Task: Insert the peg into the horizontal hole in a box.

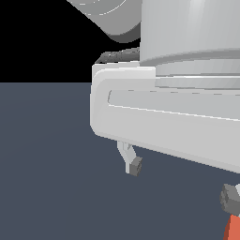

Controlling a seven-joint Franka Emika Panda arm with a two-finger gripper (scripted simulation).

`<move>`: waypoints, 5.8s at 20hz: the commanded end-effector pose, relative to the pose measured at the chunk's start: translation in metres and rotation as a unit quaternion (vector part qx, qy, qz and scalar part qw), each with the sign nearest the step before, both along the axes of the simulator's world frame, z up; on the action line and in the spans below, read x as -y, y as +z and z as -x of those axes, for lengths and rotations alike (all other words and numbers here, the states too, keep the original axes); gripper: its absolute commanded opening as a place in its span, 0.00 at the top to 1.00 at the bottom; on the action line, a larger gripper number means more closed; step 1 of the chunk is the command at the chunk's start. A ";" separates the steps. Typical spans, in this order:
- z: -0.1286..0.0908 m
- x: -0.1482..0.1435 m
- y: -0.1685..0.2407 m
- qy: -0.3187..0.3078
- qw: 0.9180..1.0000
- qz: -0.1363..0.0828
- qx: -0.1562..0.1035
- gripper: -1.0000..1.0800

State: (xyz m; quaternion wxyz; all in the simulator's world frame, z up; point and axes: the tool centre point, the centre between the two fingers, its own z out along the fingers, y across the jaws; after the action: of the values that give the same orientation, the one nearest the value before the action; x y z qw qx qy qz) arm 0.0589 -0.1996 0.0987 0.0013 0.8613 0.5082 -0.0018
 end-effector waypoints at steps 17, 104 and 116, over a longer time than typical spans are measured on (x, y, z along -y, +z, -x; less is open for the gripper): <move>0.019 0.117 -0.033 -0.146 0.989 -0.002 0.001 0.04; 0.044 -0.295 0.051 0.162 0.987 -0.002 0.002 1.00; 0.037 -0.346 0.050 0.162 0.987 -0.002 0.001 1.00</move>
State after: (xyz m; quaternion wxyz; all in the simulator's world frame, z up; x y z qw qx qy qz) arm 0.0199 0.1337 0.1471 -0.0006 0.7679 0.6406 -0.0010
